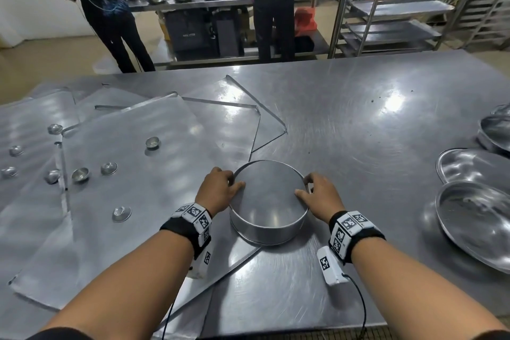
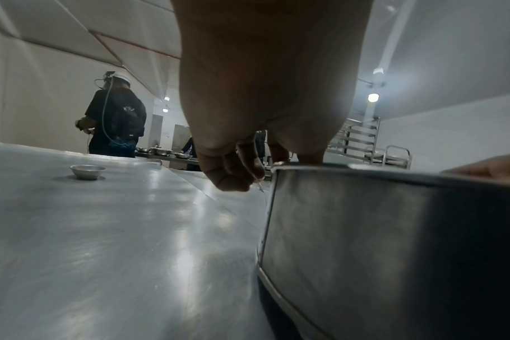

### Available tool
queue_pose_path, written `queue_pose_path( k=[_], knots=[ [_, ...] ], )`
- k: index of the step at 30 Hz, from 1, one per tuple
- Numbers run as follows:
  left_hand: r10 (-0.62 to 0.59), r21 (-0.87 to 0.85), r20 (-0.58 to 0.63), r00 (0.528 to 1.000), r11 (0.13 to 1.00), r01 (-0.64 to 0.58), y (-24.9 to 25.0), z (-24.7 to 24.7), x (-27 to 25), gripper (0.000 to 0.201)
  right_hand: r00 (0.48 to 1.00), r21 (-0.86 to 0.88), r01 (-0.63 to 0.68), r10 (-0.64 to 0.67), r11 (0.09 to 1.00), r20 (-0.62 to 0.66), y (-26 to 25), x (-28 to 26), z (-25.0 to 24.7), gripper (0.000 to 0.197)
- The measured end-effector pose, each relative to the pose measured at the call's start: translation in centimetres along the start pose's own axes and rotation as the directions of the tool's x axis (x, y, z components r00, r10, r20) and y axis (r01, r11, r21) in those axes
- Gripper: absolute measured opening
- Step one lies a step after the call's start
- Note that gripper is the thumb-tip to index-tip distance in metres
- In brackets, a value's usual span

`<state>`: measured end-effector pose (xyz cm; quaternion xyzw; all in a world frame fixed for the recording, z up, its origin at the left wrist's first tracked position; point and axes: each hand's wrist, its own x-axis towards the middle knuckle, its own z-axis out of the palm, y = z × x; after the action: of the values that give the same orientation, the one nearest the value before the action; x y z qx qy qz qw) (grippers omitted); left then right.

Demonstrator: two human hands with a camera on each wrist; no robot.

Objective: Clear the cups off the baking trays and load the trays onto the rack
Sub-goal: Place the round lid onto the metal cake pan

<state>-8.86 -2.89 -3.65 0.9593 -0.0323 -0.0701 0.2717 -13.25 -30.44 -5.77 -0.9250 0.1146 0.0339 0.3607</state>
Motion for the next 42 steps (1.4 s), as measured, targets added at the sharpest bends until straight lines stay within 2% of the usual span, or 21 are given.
queue_pose_path(
  k=[3, 6, 9, 15, 18, 20, 23, 28, 31, 35, 42],
  knots=[
    [0.02, -0.018, -0.026, 0.999, 1.0, -0.02, -0.3, 0.9, -0.6, 0.029, 1.0, 0.039, -0.001, 0.002, 0.999, -0.008, 0.1, -0.4, 0.5, 0.035],
    [0.019, -0.065, -0.039, 0.999, 0.998, -0.021, -0.8, 1.2, -1.1, 0.055, 1.0, 0.114, -0.009, 0.007, 0.993, 0.014, 0.2, -0.9, 0.7, 0.053],
    [0.01, -0.076, -0.045, 0.999, 0.997, -0.013, -1.0, 1.2, -1.3, 0.064, 0.999, 0.156, -0.039, 0.036, 0.987, 0.02, -0.1, -1.0, 0.7, 0.061],
    [-0.1, -0.169, -0.007, 0.995, 0.981, 0.097, -0.9, 1.0, -1.8, 0.051, 0.995, 0.199, -0.096, 0.097, 0.975, 0.003, 0.1, -1.2, 1.1, 0.039],
    [-0.121, -0.259, 0.061, 0.991, 0.957, 0.133, -0.9, 0.6, -2.0, 0.045, 0.992, 0.267, -0.12, 0.126, 0.956, -0.006, 0.5, -1.7, 1.1, 0.03],
    [-0.118, -0.341, 0.127, 0.985, 0.927, 0.154, -0.9, 0.3, -2.4, 0.037, 0.987, 0.361, -0.161, 0.159, 0.918, 0.036, 1.1, -2.0, 0.9, 0.028],
    [-0.096, -0.418, 0.194, 0.976, 0.892, 0.171, -1.0, 0.2, -2.9, 0.045, 0.974, 0.486, -0.225, 0.187, 0.844, 0.127, 1.7, -2.3, 0.0, 0.034],
    [-0.042, -0.474, 0.2, 0.979, 0.87, 0.134, 0.3, 0.7, -3.4, 0.05, 0.977, 0.54, -0.209, 0.156, 0.815, 0.144, 2.3, -3.1, -1.9, 0.034],
    [0.012, -0.506, 0.177, 0.984, 0.859, 0.081, 1.7, 1.3, -3.5, 0.047, 0.983, 0.569, -0.183, 0.155, 0.801, 0.098, 2.9, -3.5, -3.3, 0.034],
    [0.078, -0.525, 0.139, 0.987, 0.851, 0.007, 3.9, 2.7, -3.1, 0.052, 0.99, 0.538, -0.121, 0.143, 0.835, 0.0, 4.8, -3.7, -5.5, 0.037],
    [0.19, -0.506, 0.146, 0.971, 0.857, -0.092, 8.1, 5.8, -3.2, 0.05, 0.976, 0.526, -0.127, 0.2, 0.841, -0.083, 8.9, -4.8, -8.4, 0.042]
  ],
)
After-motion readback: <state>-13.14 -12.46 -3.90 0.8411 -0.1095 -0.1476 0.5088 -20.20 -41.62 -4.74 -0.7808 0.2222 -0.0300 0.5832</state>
